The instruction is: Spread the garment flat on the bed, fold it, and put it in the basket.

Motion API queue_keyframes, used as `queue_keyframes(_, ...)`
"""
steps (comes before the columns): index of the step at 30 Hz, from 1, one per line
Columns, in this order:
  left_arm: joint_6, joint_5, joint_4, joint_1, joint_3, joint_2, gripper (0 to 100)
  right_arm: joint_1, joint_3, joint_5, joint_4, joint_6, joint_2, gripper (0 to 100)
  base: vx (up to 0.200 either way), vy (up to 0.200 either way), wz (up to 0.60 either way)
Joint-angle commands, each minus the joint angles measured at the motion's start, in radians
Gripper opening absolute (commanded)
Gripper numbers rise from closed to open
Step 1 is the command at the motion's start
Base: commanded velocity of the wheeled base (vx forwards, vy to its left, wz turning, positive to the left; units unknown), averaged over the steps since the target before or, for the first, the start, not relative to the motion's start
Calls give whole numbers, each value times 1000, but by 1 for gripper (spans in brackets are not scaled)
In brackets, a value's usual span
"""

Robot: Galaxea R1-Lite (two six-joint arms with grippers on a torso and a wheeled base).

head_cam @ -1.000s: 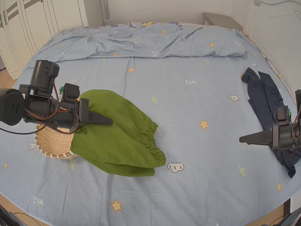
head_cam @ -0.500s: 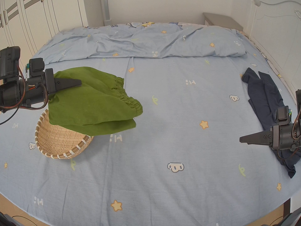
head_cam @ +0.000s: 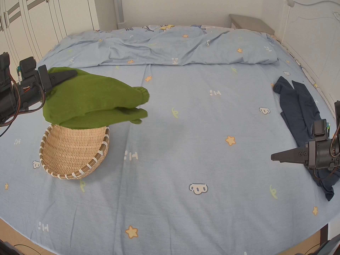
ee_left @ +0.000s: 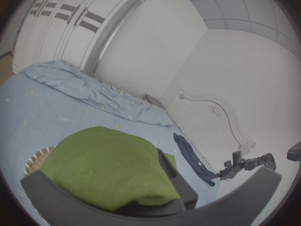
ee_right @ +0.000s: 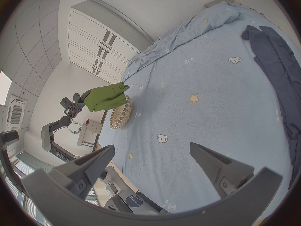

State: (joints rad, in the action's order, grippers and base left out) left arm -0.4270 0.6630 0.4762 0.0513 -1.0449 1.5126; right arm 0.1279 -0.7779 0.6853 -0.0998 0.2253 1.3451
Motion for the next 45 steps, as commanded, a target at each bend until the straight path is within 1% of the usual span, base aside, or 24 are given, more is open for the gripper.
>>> queue_keyframes(1, -19, 1, 62, 81, 20, 29, 0, -1, 2, 0, 0, 0, -1, 100, 0, 0, 0)
queue_keyframes(5, -36, -3, 140, 101, 45, 41, 0, 1, 3, 0, 0, 0, -3, 100, 0, 0, 0)
queue_keyframes(7, -36, -5, 154, 116, 59, 44, 0, 1, 3, 0, 0, 0, -3, 100, 0, 0, 0)
queue_keyframes(10, -30, -6, 156, 117, 98, 54, 0, -1, 3, 0, 0, 0, -3, 100, 0, 0, 0)
queue_keyframes(12, -24, -5, 159, 121, 172, 60, 0, -1, 0, 2, -3, 0, -3, 100, 0, 0, 0)
queue_keyframes(13, -24, -5, 159, 121, 175, 60, 0, -1, 0, 2, -3, 0, -3, 100, 0, 0, 0)
queue_keyframes(16, -10, -6, 160, 160, 264, 57, 0, 1, 3, 2, -5, 0, -4, 100, 0, 0, 0)
queue_keyframes(17, -10, -6, 160, 160, 264, 57, 0, 1, 3, 2, -5, 0, -4, 100, 0, 0, 0)
queue_keyframes(18, 11, -8, 168, 176, 316, 54, 0, 3, 3, 3, -5, 0, -14, 100, 0, 0, 0)
queue_keyframes(24, 27, -31, 165, 217, 399, 54, 0, 13, 6, 7, -8, 2, -44, 100, 0, 0, 0)
queue_keyframes(26, 27, -39, 162, 219, 399, 58, 0, 24, 6, 7, -9, 3, -49, 100, 0, 0, 0)
queue_keyframes(30, 28, -120, 147, 202, 371, 152, 0, 39, 8, 2, -18, 11, -63, 100, 0, 0, 0)
queue_keyframes(31, 28, -120, 147, 202, 371, 152, 0, 39, 8, 2, -18, 11, -63, 100, 0, 0, 0)
queue_keyframes(32, 28, -155, 140, 190, 347, 209, 0, 39, 6, 2, -24, 11, -63, 100, 0, 0, 0)
queue_keyframes(35, 28, -187, 136, 183, 307, 302, 0, 39, 5, 2, -24, 11, -63, 100, 0, 0, 0)
queue_keyframes(36, 28, -187, 136, 183, 307, 302, 0, 39, 5, 2, -24, 11, -63, 100, 0, 0, 0)
queue_keyframes(38, 28, -206, 127, 182, 264, 370, 0, 39, 5, 2, -24, 11, -61, 100, 0, 0, 0)
queue_keyframes(40, 28, -207, 121, 182, 252, 383, 0, 39, 5, 2, -24, 11, -61, 100, 0, 0, 0)
queue_keyframes(45, 30, -209, 48, 180, 209, 416, 0, 38, 3, 2, -23, 11, -60, 100, 0, 0, 0)
